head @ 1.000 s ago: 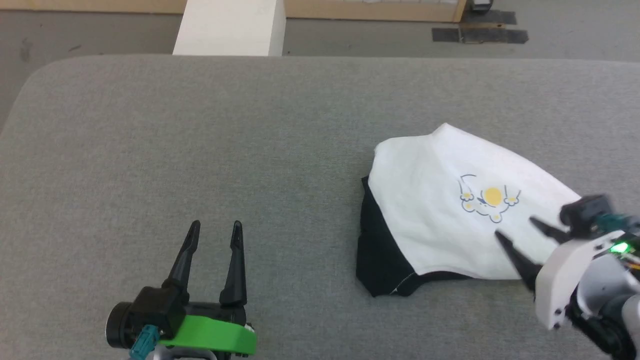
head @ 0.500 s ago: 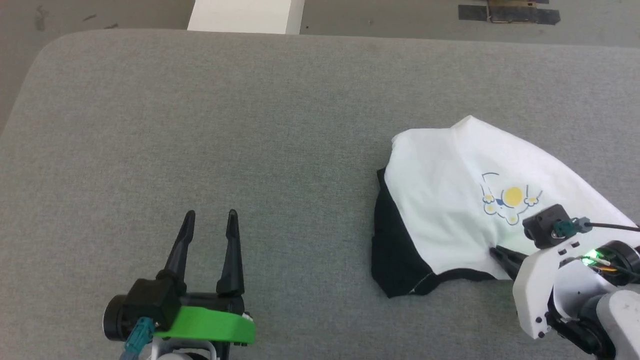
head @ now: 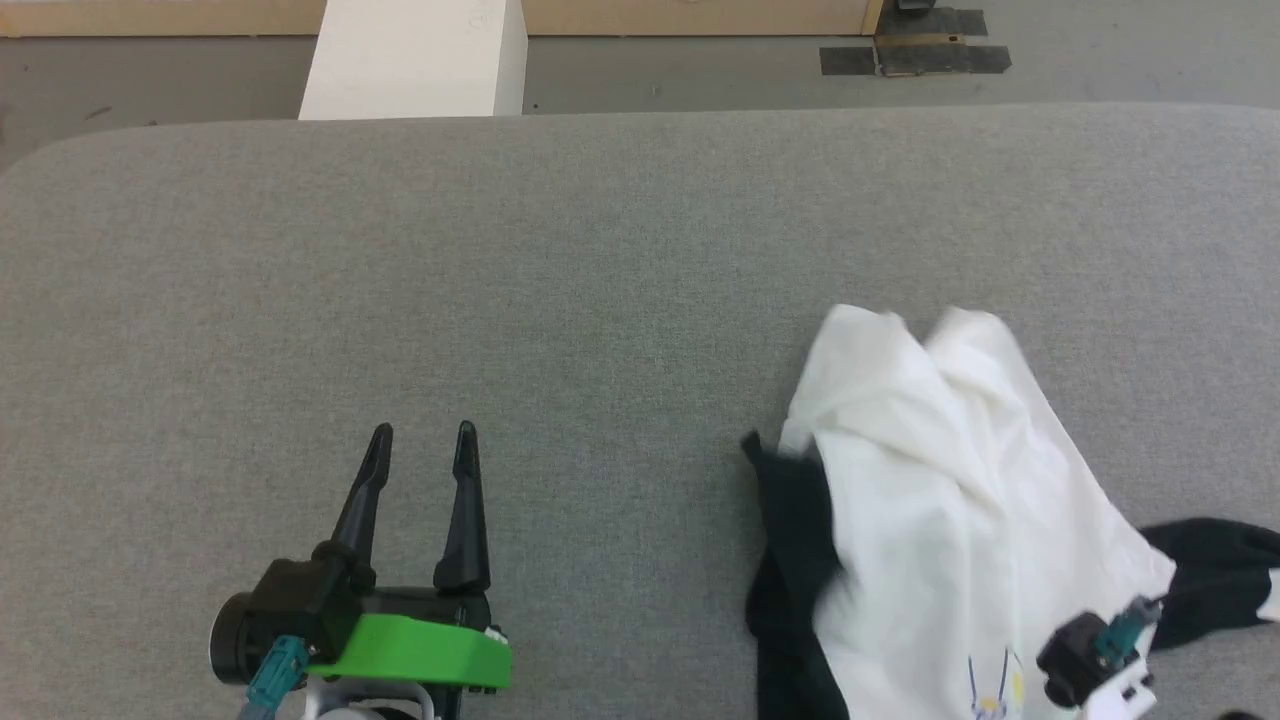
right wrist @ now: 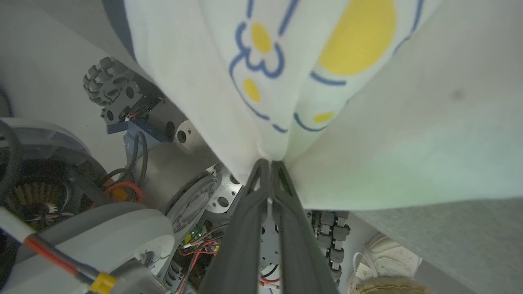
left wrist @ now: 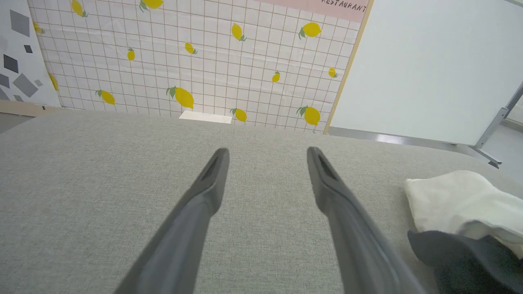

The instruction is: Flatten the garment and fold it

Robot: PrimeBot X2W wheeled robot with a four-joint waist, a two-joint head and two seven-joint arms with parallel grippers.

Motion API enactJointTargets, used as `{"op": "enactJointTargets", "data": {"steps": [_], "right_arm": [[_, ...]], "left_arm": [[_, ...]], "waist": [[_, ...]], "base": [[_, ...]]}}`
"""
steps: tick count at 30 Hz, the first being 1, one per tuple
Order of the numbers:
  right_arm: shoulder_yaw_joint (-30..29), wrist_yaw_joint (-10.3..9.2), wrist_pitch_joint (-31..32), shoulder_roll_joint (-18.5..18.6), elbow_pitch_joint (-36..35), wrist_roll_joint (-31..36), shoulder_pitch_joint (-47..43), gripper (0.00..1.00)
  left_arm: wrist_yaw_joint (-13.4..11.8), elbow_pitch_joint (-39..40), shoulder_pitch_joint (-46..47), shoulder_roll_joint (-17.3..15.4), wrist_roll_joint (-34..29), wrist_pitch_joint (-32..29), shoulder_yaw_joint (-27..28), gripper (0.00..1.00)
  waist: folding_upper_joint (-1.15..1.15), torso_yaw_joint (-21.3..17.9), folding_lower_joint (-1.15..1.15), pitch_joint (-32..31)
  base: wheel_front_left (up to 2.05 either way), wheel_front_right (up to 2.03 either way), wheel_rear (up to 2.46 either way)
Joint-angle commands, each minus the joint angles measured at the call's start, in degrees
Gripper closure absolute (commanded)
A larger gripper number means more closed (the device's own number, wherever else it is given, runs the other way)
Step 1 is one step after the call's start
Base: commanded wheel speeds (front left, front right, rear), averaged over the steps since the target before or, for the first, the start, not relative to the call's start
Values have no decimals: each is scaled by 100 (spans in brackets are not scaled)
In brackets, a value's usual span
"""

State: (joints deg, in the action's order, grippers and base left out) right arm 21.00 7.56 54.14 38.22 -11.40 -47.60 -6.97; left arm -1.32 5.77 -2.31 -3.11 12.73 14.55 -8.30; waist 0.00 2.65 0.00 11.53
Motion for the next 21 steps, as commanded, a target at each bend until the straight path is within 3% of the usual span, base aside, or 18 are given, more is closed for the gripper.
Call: {"op": "enactJointTargets", "data": {"steps": [1, 3, 4, 9, 15, 21], "right_arm": [[-98, -8, 69, -51, -86, -12, -126, 100], [-202, -8, 61, -146, -184, 102, -238, 60], [-248, -8, 14, -193, -234, 178, -249, 0], [-318, -8, -669, -524, -670, 410, 60, 0], [-554, -8, -1450, -800, -1153, 130, 716, 0], [-1438, -8, -2641, -1048, -667, 1150, 1651, 0]], "left_arm": [[-22, -11, 23, 23, 42, 45, -4, 0], [-22, -24, 29, 23, 45, 45, -6, 0], [-22, -30, 32, 23, 46, 45, -7, 0], [2, -80, 49, 23, 34, 45, 0, 0], [19, -60, 54, 23, 16, 45, 15, 0], [-10, 75, 166, 24, -13, 45, -32, 0]], "waist": [[0, -15, 0, 32], [0, -22, 0, 46], [0, -24, 0, 51], [0, -12, 0, 30], [0, 52, 0, 55], [0, 143, 0, 364]], "base": [[0, 0, 0], [0, 0, 0], [0, 0, 0], [0, 0, 0], [0, 0, 0], [0, 0, 0]]}}
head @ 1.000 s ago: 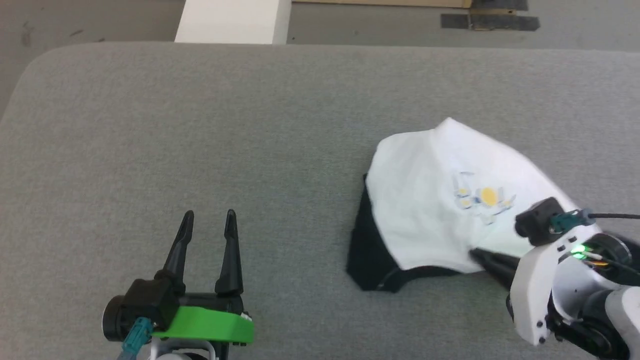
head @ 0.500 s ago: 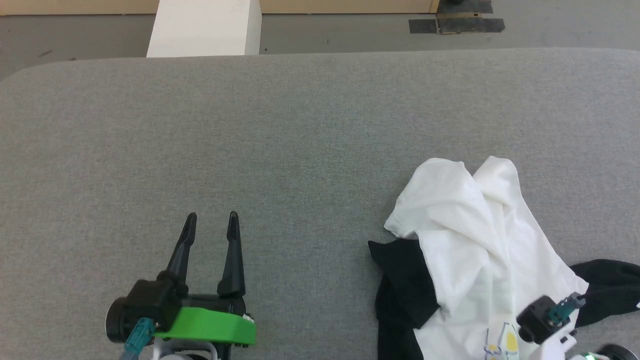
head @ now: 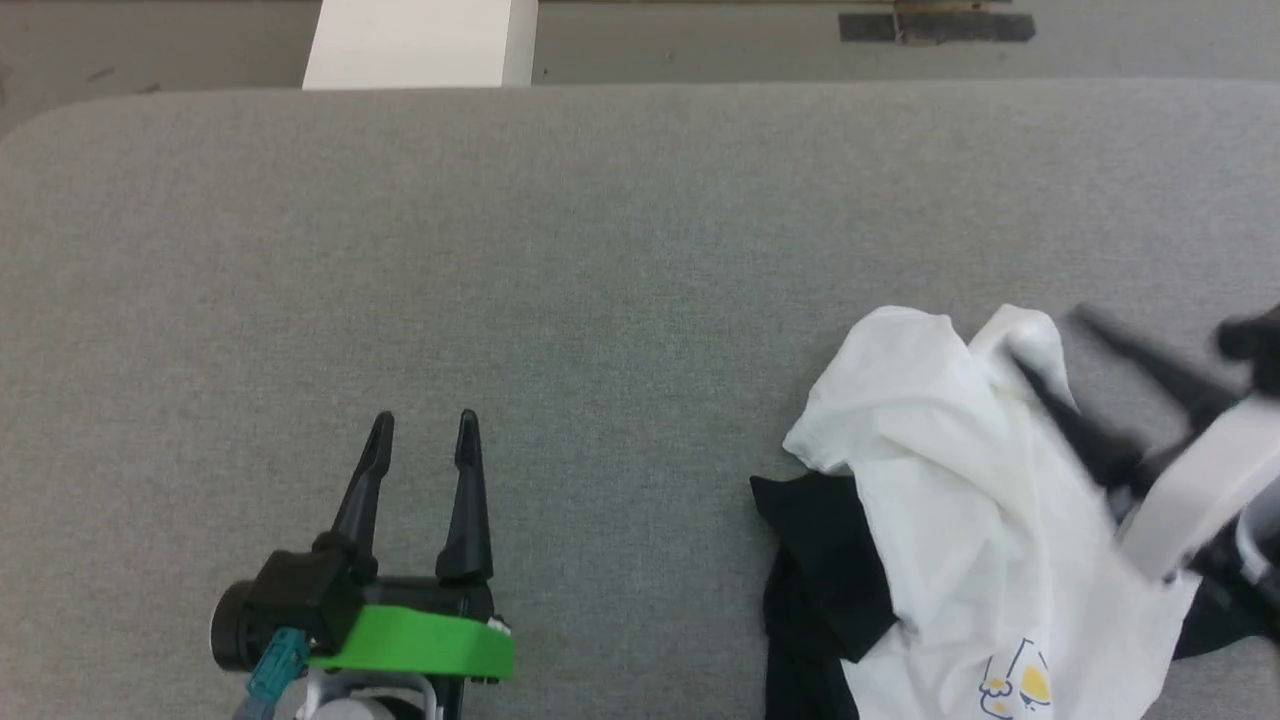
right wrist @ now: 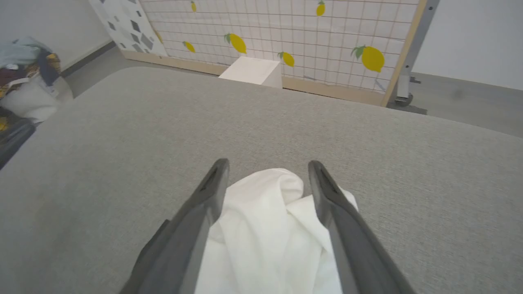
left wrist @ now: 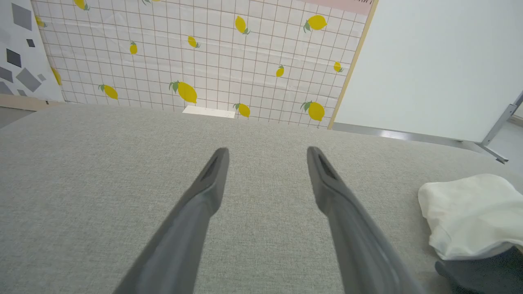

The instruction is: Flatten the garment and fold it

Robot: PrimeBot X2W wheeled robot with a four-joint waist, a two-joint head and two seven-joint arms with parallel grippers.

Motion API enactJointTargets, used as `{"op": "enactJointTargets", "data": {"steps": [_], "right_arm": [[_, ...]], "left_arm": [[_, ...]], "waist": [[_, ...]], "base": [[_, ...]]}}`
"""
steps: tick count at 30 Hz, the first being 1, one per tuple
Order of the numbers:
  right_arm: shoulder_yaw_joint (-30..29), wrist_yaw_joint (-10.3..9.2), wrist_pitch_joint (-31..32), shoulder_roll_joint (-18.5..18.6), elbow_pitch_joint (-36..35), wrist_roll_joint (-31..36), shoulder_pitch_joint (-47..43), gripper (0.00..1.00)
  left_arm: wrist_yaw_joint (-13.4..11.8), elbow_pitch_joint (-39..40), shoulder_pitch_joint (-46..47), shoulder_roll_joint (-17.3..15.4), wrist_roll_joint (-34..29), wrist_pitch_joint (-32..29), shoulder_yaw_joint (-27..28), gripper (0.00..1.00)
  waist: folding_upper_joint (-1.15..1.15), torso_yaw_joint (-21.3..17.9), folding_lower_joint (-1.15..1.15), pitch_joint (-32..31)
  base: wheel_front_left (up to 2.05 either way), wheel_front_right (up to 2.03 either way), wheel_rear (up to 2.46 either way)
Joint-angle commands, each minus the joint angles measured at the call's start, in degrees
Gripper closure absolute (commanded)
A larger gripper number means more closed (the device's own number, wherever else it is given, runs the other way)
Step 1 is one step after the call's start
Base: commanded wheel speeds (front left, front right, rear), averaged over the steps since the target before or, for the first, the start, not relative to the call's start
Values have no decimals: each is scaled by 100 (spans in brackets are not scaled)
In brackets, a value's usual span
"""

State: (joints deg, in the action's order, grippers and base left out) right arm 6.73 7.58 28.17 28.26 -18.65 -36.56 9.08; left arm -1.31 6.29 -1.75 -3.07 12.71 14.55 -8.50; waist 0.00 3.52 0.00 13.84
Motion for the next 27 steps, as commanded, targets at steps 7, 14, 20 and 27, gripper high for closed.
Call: {"op": "enactJointTargets", "data": {"steps": [7, 14, 20, 27], "right_arm": [[-205, -9, -149, -54, 1381, 904, 714, 0], [98, -9, 473, -60, 2364, 797, 1059, 0], [661, -9, 1777, 56, 2758, 292, 1194, 67], [874, -9, 1568, 370, 2379, 466, 1940, 100]], "left_arm": [[-27, 70, 388, 19, -51, 45, -185, 0], [-81, 9, 528, 19, -4, 45, -295, 0], [-105, -44, 565, 19, 43, 45, -367, 0], [-140, -58, 564, 19, 92, 45, -397, 0]], "waist": [[0, 293, 0, 523], [0, 518, 0, 760], [0, 662, 0, 777], [0, 727, 0, 718]], "base": [[0, 0, 0], [0, 0, 0], [0, 0, 0], [0, 0, 0]]}}
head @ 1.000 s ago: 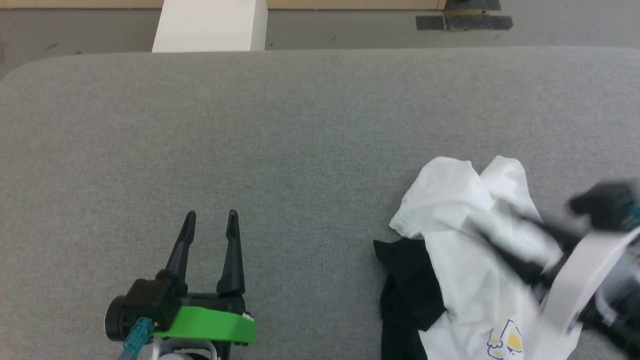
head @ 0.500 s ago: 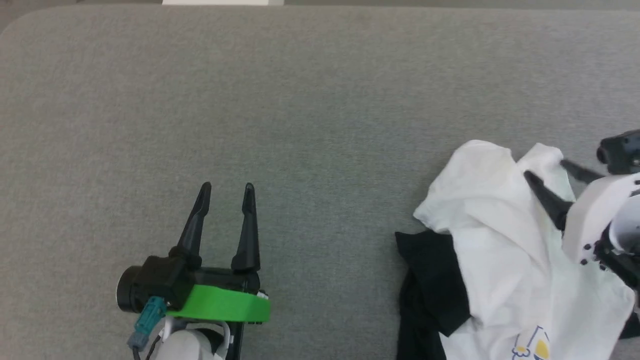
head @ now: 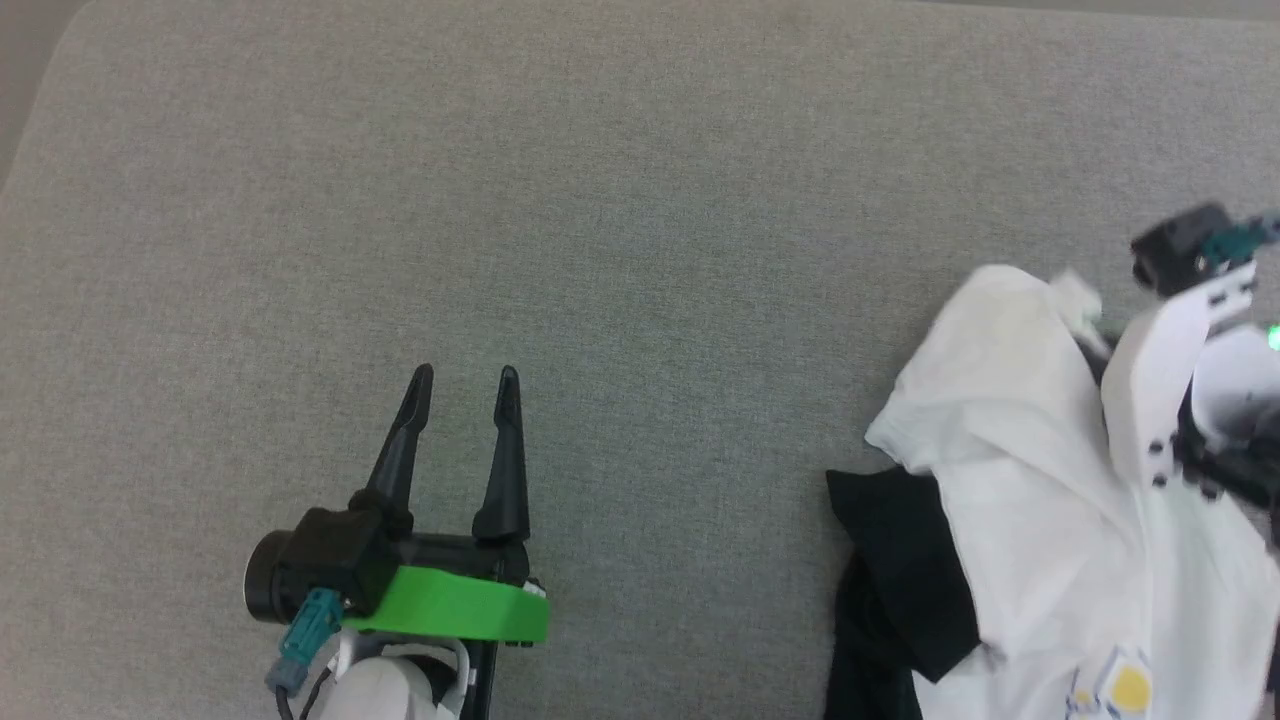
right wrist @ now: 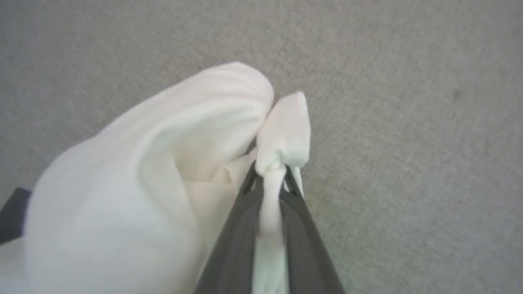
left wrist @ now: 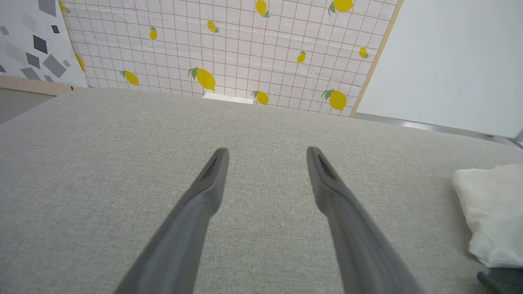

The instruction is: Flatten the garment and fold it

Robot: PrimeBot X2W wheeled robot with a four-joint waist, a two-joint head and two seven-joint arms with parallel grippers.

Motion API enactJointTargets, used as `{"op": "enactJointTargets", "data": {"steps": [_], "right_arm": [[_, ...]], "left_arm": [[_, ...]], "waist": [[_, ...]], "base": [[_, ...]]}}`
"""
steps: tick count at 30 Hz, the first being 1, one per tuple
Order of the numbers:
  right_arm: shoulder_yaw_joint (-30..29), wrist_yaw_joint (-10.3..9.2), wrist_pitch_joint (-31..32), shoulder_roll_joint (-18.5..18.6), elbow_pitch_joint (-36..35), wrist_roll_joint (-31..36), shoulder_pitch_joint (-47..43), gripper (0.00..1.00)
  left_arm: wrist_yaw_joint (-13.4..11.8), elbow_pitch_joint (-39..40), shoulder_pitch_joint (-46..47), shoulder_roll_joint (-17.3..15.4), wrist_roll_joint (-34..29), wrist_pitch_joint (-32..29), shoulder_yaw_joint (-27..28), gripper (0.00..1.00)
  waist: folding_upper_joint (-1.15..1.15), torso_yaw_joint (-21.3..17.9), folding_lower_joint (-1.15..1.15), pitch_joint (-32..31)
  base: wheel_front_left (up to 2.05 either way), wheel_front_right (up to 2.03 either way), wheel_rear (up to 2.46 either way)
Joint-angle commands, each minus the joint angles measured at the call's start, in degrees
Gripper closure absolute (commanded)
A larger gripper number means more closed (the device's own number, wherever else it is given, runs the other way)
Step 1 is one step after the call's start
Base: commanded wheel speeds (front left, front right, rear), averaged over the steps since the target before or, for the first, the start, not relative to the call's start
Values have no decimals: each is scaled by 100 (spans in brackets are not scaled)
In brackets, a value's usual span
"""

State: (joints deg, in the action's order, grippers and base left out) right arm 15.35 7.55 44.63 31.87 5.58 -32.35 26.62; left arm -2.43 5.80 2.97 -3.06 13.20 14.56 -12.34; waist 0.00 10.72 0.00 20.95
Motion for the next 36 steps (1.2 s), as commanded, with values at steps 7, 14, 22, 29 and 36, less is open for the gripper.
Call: {"op": "enactJointTargets", "data": {"steps": [7, 14, 22, 29, 36], "right_arm": [[346, -6, -786, 282, -101, 445, 1644, 100], [527, -6, -1650, 451, 534, 879, 2739, 100], [790, -6, -1957, 412, 1423, 1006, 2722, 0], [686, -6, -2228, 262, 1644, 851, 2749, 0], [-186, -6, -2684, -108, 1346, 764, 2070, 0]], "left_arm": [[-62, 67, 228, 18, 66, 44, -73, 0], [-231, 80, 452, 18, 168, 44, -247, 0], [-367, 42, 587, 18, 267, 44, -407, 0], [-339, -9, 601, 18, 167, 44, -313, 0], [-261, -50, 374, 18, 39, 44, -98, 0]], "waist": [[0, 134, 0, 267], [0, 413, 0, 649], [0, 526, 0, 804], [0, 299, 0, 550], [0, -40, 0, -61]], "base": [[0, 0, 0], [0, 0, 0], [0, 0, 0], [0, 0, 0], [0, 0, 0]]}}
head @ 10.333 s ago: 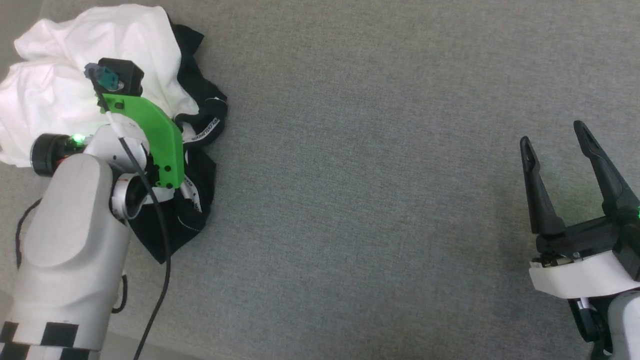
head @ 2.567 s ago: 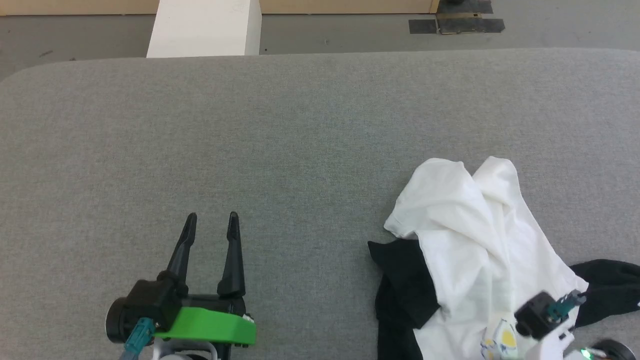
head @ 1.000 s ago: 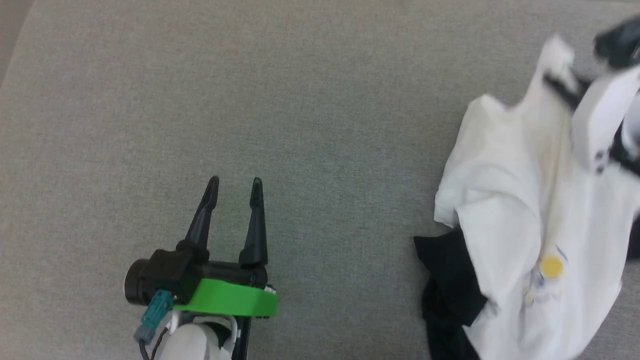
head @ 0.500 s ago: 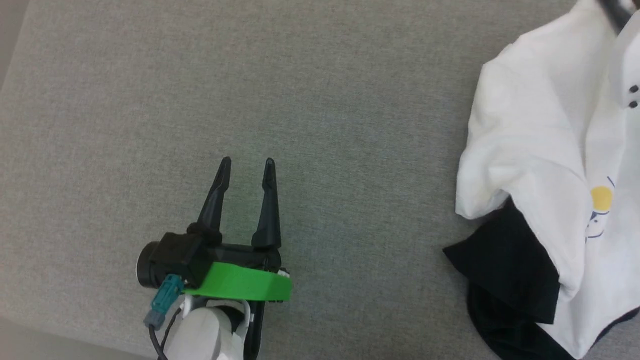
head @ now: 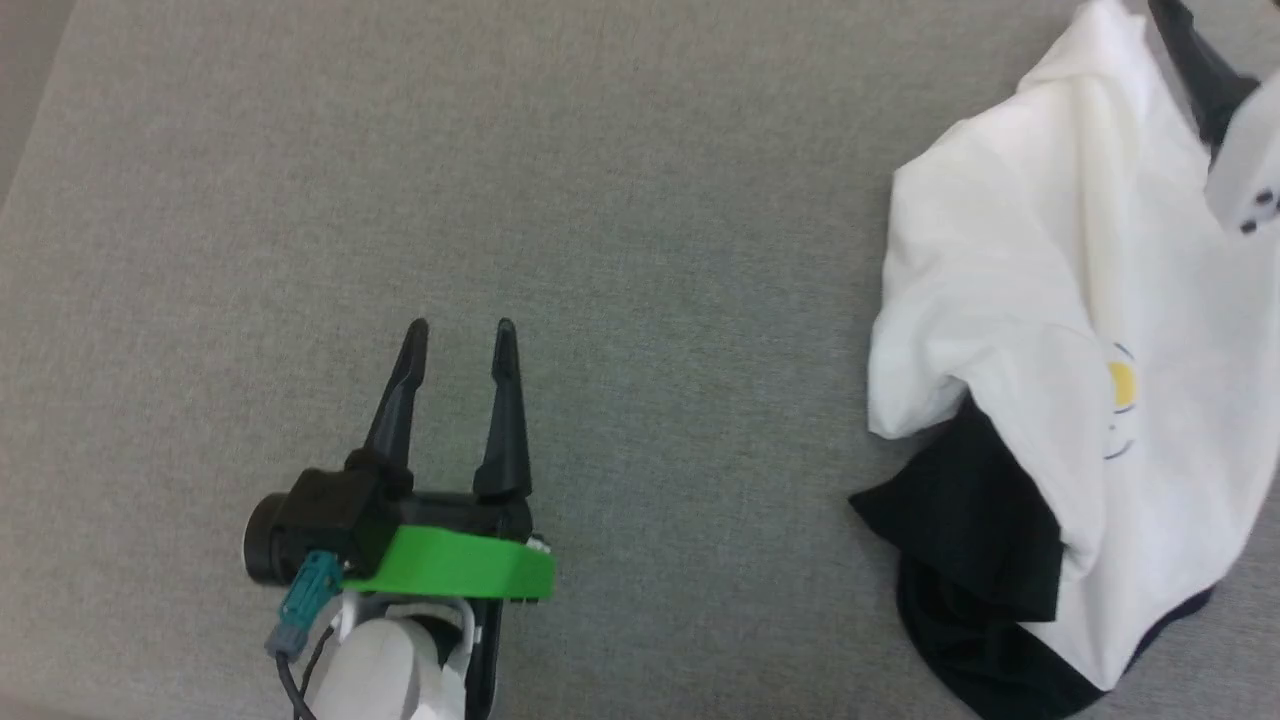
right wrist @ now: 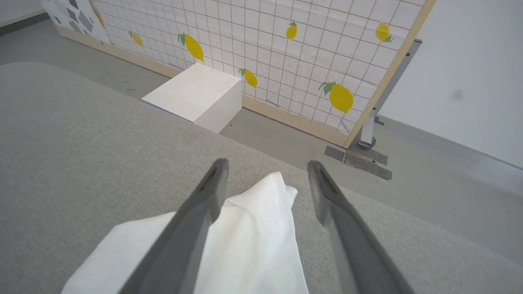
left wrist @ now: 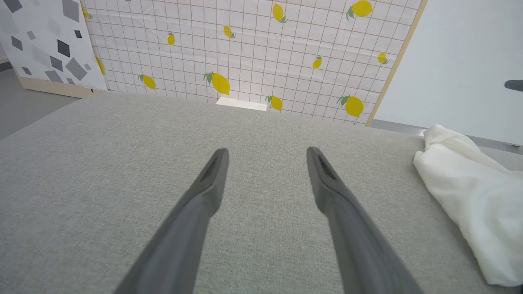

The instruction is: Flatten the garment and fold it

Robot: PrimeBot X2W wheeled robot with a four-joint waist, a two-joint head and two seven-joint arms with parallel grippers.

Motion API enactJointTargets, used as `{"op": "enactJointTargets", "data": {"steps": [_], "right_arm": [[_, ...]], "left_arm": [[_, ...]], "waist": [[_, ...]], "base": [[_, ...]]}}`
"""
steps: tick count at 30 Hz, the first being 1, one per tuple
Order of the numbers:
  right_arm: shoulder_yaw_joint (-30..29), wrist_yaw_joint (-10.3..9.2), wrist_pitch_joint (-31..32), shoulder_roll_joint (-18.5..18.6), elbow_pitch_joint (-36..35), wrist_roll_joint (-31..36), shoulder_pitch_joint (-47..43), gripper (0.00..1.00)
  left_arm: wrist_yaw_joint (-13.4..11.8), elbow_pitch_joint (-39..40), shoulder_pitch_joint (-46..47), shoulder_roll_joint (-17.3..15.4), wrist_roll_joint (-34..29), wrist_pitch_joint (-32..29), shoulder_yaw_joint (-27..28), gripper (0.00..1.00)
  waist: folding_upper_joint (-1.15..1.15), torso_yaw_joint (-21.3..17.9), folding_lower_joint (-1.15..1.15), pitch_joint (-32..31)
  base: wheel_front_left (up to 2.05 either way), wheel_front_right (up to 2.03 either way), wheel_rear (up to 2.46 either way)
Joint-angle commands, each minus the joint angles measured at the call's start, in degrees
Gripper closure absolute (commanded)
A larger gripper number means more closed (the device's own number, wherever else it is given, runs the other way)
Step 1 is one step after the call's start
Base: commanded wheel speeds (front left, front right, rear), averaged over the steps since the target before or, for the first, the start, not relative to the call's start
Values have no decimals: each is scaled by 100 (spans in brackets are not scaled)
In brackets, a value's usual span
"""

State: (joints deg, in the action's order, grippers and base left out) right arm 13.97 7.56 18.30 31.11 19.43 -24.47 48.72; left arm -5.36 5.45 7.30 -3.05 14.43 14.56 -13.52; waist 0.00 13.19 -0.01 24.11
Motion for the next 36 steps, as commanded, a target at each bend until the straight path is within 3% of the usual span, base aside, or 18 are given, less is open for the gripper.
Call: {"op": "enactJointTargets", "data": {"steps": [1, 6, 11, 16, 21, 28, 36], "right_arm": [[-244, -8, -123, -101, -180, -2, -358, 0], [-1148, -8, -455, -521, -1116, 320, -1582, 0], [-2048, -8, -722, -1266, -2332, 793, -3062, 0], [-2511, -8, -1082, -2074, -3301, 1257, -4325, 0], [-2788, -8, -1698, -2673, -3647, 1636, -5147, 0], [-3003, -8, -1931, -2819, -3636, 1422, -5610, 0], [-3316, -8, -1807, -2822, -3914, 1377, -5454, 0]], "left_arm": [[49, -19, -121, 17, -104, 44, 69, 0], [145, -1, -432, 17, -189, 44, 289, 0], [270, 75, -705, 17, -253, 44, 423, 0], [373, 160, -868, 17, -309, 44, 429, 0], [439, 294, -1017, 17, -422, 44, 393, 0], [573, 384, -1053, -114, -900, 34, 6, 0], [1194, 270, -104, -407, -1230, -1245, -1201, 0]], "waist": [[0, -339, 1, -477], [0, -548, 1, -853], [0, -675, 1, -1038], [0, -743, 1, -1105], [0, -809, 1, -1183], [0, -890, 1, -1286], [0, -843, 1, -1025]], "base": [[0, 0, 0], [0, 0, 0], [0, 0, 0], [0, 0, 0], [0, 0, 0], [0, 0, 0], [0, 0, 0]]}}
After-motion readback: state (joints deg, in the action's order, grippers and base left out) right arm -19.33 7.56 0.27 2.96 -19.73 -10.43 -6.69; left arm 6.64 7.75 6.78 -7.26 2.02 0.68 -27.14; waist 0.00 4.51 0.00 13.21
